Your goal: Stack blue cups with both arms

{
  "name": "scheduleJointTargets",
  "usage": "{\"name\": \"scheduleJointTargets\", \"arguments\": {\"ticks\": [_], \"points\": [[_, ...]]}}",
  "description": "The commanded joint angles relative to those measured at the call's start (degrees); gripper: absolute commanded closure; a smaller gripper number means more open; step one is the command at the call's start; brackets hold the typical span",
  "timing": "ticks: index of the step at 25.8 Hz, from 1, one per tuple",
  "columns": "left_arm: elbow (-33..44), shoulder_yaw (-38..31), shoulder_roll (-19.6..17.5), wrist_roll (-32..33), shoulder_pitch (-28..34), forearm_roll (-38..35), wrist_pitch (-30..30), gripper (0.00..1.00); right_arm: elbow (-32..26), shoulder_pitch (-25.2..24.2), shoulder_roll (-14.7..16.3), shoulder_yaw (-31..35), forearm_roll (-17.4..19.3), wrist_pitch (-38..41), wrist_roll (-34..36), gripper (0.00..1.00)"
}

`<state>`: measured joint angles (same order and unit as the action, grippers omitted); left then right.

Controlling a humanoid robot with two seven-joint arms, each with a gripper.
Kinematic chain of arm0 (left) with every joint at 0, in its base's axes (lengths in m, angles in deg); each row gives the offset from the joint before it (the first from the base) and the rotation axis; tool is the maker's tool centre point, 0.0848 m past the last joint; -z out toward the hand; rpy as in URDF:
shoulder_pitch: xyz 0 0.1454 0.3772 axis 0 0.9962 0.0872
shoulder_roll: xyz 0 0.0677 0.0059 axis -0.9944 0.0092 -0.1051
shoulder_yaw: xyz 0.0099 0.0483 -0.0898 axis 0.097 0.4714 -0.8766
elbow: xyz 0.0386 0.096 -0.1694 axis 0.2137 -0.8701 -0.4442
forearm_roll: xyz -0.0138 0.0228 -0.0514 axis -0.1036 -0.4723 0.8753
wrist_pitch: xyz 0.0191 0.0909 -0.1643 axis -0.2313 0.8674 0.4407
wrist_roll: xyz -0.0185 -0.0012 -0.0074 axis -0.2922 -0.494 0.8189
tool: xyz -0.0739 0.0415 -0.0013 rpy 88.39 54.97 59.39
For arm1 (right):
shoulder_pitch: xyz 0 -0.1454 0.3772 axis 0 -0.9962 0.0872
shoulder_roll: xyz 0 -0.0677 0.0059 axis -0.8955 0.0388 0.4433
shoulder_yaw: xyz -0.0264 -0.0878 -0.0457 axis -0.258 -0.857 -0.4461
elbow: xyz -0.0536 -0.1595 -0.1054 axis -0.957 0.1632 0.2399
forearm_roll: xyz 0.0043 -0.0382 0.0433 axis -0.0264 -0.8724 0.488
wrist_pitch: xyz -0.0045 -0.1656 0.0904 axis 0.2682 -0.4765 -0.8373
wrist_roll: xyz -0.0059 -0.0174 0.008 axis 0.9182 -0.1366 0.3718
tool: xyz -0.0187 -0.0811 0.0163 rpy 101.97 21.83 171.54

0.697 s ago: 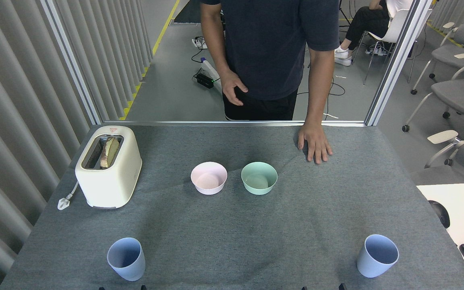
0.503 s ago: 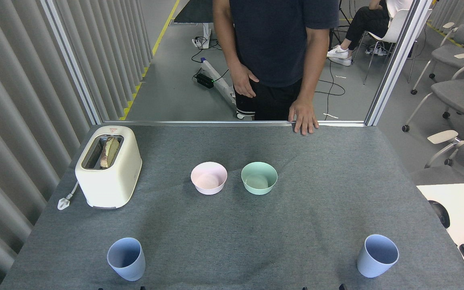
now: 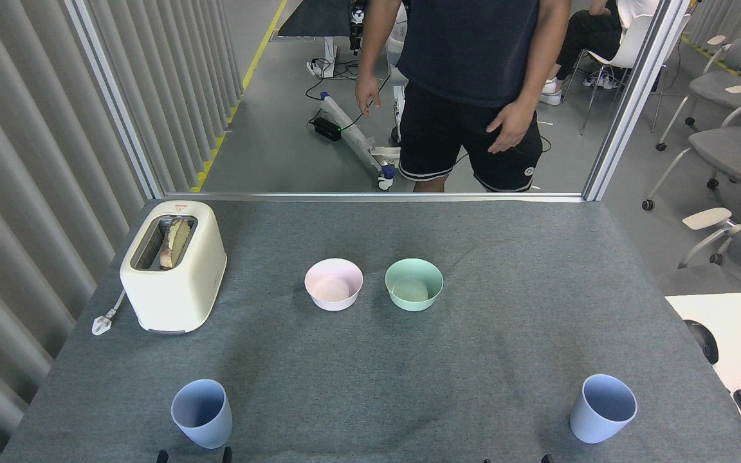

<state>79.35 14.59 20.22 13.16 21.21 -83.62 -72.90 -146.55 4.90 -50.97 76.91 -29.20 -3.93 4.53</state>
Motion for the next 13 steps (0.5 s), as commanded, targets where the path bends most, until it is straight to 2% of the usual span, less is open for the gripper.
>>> {"name": "scheduleJointTargets", "arguments": {"ticks": [1,13], "points": [[-2.05,0.08,0.03,0.03,-2.32,0.14,-0.02,0.0,0.07,-0.01,0.0,0.0,0.0,0.01,0.05,0.0],[-6.79,-0.18,0.38,0.03,-6.19,0.58,0.24,0.0,0.6,-0.01,0.0,0.0,0.0,0.1,0.22,0.0]]}}
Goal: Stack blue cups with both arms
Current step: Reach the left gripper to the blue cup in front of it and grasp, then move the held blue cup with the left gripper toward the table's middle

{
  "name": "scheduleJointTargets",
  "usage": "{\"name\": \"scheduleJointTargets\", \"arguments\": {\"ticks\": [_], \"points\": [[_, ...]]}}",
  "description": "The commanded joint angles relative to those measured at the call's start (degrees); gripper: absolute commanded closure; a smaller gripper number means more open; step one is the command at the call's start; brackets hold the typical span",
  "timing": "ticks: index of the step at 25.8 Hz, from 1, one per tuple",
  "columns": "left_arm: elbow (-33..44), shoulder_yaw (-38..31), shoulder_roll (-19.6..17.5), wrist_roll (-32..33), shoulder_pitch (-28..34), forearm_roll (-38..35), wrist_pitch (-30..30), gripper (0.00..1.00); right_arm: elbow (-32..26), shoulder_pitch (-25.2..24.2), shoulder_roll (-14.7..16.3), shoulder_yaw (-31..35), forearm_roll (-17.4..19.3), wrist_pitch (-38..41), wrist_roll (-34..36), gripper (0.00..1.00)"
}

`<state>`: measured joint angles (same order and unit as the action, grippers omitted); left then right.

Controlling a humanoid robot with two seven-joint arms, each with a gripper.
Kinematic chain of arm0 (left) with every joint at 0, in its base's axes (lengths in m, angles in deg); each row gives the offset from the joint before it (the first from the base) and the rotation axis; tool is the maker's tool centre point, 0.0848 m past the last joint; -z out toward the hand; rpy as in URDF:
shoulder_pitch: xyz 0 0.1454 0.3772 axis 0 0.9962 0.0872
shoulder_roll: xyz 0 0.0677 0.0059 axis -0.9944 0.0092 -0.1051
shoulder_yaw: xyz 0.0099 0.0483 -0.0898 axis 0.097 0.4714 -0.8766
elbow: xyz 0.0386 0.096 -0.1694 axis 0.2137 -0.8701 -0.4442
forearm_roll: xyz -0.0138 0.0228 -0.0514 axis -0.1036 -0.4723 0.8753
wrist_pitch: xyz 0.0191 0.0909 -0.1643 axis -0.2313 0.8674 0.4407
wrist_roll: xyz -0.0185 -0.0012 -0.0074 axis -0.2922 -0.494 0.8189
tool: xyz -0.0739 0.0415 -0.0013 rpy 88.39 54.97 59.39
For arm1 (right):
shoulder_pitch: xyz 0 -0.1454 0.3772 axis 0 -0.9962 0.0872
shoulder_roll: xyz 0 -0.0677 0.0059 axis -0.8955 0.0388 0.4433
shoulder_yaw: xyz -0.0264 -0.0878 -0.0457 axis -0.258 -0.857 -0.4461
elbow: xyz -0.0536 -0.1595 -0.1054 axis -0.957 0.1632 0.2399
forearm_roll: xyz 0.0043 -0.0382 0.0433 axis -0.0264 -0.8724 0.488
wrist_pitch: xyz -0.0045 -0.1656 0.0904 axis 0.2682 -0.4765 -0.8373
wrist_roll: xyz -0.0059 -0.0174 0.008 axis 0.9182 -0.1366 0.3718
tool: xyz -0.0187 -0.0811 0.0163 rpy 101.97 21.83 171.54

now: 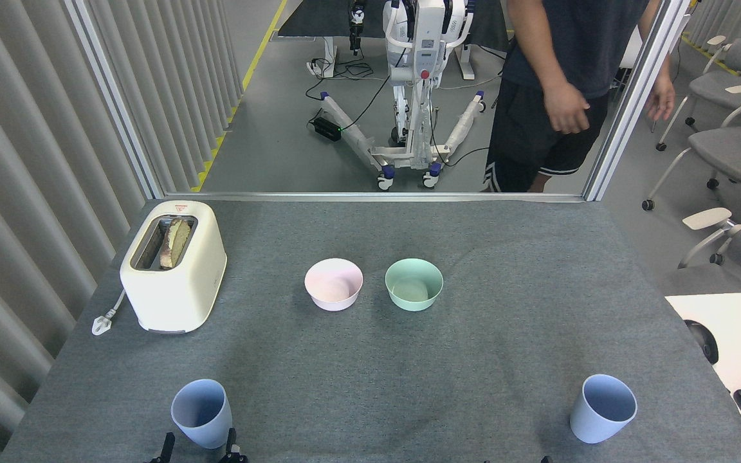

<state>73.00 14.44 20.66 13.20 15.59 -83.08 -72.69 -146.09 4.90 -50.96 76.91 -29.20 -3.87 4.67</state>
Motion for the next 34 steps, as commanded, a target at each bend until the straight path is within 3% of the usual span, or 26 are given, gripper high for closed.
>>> {"name": "scheduleJointTargets", "arguments": {"ticks": [1,9,24,29,34], "points": [[-0.79,-0.04,-0.05,-0.01,-1.1,0.04,0.03,0.0,0.14,-0.01,0.0,0.0,0.0,0.05,0.09,0.0],[-5.27,-0.04,-0.05,-0.01,-5.32,0.04,-0.06,0.0,0.75,-0.01,0.0,0.0,0.09,0.05,0.26,0.0],[-4.83,-0.04,-0.49,-0.45,-5.58,-0.05,2.84,0.0,0.84,-0.01,0.0,-0.09,0.18,0.05,0.35,0.0],[-4.13,-0.04,-0.58,-0.1,-5.32,-0.14,2.67,0.12,0.84,-0.01,0.0,0.0,0.18,0.05,0.35,0.0],[-2.11,0.4,-0.58,-0.1,-4.62,-0.32,2.32,0.34,0.84,-0.01,0.0,-0.09,0.18,0.05,0.35,0.0]]}}
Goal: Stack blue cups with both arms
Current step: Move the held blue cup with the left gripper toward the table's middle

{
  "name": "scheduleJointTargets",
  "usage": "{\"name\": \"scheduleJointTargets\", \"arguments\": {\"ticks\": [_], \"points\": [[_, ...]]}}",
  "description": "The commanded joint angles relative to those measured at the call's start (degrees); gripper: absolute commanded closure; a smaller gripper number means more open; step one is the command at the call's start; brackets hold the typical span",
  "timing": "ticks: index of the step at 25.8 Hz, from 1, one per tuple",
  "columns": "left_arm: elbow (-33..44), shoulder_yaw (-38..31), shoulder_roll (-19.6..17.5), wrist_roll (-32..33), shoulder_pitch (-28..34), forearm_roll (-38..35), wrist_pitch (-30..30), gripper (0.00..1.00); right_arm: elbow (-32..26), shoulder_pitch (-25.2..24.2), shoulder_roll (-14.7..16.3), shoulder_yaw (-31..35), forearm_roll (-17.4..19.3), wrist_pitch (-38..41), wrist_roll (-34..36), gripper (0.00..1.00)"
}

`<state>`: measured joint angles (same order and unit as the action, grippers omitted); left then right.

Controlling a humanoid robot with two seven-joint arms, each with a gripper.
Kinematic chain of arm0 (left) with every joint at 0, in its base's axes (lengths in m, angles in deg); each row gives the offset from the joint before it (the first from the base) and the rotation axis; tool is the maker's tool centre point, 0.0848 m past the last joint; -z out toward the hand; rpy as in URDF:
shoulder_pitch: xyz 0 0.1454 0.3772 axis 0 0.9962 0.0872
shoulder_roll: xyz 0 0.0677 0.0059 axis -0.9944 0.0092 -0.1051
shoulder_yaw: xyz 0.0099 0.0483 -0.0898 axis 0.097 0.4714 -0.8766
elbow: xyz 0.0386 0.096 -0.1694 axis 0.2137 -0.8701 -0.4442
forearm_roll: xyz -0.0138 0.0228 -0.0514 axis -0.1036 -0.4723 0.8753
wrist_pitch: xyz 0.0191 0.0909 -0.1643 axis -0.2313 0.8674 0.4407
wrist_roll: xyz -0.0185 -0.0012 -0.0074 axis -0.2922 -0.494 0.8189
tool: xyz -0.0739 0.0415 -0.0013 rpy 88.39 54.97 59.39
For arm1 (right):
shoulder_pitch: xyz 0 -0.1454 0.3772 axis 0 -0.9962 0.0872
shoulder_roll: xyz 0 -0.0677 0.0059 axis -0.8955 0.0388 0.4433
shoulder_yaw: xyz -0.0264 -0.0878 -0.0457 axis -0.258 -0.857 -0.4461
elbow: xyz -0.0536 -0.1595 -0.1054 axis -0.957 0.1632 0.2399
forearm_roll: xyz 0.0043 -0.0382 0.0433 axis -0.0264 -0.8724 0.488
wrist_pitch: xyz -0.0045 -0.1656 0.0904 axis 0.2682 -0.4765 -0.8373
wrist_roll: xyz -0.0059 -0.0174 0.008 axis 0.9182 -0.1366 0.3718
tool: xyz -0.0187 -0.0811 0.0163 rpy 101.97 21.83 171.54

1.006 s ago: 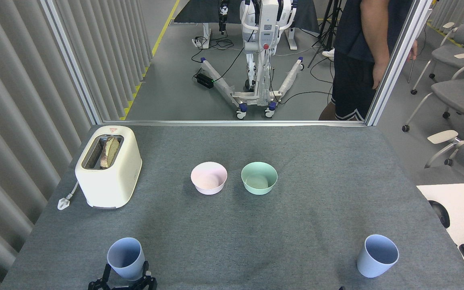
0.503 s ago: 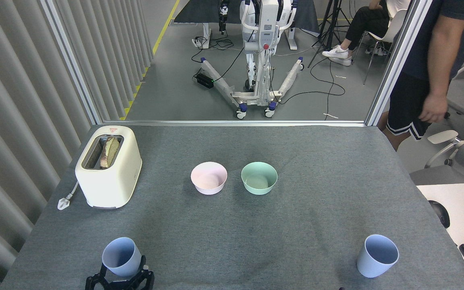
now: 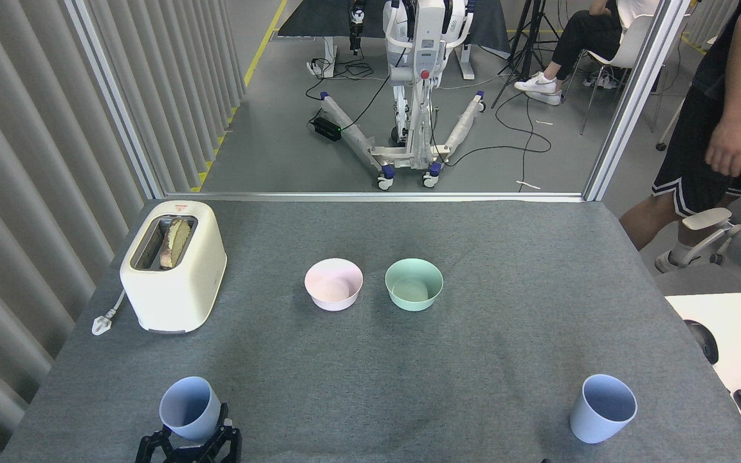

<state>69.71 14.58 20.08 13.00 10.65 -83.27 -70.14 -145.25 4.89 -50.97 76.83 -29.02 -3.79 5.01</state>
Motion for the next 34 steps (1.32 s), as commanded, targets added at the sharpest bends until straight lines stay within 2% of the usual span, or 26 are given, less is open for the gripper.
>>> {"name": "scheduleJointTargets", "arguments": {"ticks": [1,5,9,13,17,21,29,34], "points": [[1.71,0.27,-0.01,0.01,0.42,-0.21,-0.23,0.37,0.0,0.0,0.0,-0.01,0.0,-0.04,0.01,0.0],[6.98,0.7,-0.1,0.01,2.26,-0.56,-0.76,0.38,0.0,0.0,0.0,-0.01,0.0,-0.04,-0.08,0.0],[9.01,8.79,-0.1,0.01,3.05,-3.64,-1.9,0.4,0.0,0.0,0.0,-0.01,0.0,-0.04,0.01,0.0],[3.38,15.73,2.1,0.01,-0.9,-11.55,-1.73,0.4,0.0,0.0,0.0,-0.01,0.0,-0.04,0.01,0.0],[-4.44,18.72,7.64,0.01,-5.73,-16.82,-1.64,0.39,0.0,0.0,0.0,-0.01,0.0,-0.04,0.01,0.0],[-8.84,20.83,9.22,0.01,-7.67,-22.97,-1.2,0.4,0.0,0.0,0.0,-0.01,0.0,-0.13,0.01,0.0],[-8.93,21.97,9.13,0.01,-7.84,-23.15,-0.58,0.39,0.61,0.0,-0.09,-0.1,0.0,-0.13,0.01,0.0],[-6.02,21.62,9.05,0.19,-7.49,-17.97,-2.34,0.35,0.7,0.0,0.0,-0.01,0.0,-0.13,0.1,0.0]]}}
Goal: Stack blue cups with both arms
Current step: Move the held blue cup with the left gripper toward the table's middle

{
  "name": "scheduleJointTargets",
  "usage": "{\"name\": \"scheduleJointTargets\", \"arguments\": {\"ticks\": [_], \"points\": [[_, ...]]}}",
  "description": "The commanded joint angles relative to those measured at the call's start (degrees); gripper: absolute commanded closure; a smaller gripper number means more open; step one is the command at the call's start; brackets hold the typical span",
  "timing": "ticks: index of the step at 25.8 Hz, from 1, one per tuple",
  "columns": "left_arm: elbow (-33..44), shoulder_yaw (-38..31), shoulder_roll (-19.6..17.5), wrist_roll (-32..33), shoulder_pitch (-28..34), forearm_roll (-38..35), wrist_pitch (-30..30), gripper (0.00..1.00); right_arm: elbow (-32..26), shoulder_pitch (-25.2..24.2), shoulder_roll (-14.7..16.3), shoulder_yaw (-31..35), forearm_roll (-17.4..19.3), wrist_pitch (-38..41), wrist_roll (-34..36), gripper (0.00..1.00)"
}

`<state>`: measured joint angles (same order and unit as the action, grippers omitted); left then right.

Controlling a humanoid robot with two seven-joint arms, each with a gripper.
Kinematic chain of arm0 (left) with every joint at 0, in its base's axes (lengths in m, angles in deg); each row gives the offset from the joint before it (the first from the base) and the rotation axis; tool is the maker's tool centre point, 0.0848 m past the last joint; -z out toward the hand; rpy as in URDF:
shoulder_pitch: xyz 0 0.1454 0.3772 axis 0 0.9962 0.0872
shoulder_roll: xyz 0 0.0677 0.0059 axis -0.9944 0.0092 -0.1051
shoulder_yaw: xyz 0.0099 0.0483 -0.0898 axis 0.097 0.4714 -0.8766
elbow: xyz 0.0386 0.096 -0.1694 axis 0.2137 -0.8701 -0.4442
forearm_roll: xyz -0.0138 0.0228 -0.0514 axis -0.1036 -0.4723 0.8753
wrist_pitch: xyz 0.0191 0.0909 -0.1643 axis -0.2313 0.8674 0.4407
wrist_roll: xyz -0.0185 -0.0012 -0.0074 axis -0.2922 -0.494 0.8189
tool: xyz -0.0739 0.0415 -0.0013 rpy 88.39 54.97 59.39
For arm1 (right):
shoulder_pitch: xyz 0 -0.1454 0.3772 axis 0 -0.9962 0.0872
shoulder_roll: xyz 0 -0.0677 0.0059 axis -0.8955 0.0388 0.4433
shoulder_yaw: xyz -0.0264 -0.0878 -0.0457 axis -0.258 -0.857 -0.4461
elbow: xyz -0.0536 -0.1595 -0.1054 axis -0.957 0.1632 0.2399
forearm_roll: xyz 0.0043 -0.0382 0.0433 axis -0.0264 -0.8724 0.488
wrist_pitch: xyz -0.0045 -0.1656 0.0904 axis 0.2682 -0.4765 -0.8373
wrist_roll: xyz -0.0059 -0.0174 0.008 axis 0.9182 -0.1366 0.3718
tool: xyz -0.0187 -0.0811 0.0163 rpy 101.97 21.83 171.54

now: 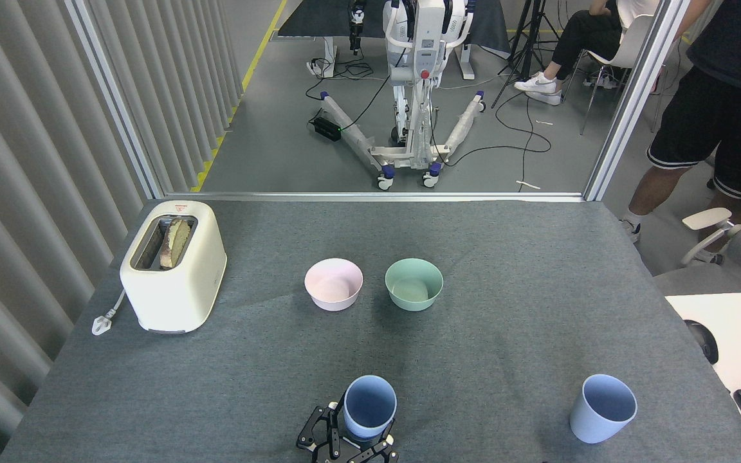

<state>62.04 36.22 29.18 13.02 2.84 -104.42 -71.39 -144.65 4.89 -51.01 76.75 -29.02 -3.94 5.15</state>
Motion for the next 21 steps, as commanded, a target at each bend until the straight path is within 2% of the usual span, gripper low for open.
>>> {"name": "scheduleJointTargets", "arguments": {"ticks": [1,15,19,21], "points": [[1.82,0.06,-0.05,0.17,0.59,4.15,-1.71,0.35,0.1,0.0,0.05,-0.01,0.0,0.02,-0.04,0.0],[3.58,2.26,-0.49,0.17,3.4,4.33,-2.41,0.34,0.19,0.0,-0.04,-0.01,0.0,0.02,-0.04,0.0],[2.61,2.26,-0.31,0.17,3.31,4.33,-2.33,0.22,0.19,0.0,-0.04,-0.01,0.88,0.02,-0.04,0.0],[1.29,2.26,-0.31,0.17,3.13,4.33,-2.24,0.19,0.19,0.0,0.05,-0.01,0.88,0.02,-0.04,0.0]]}}
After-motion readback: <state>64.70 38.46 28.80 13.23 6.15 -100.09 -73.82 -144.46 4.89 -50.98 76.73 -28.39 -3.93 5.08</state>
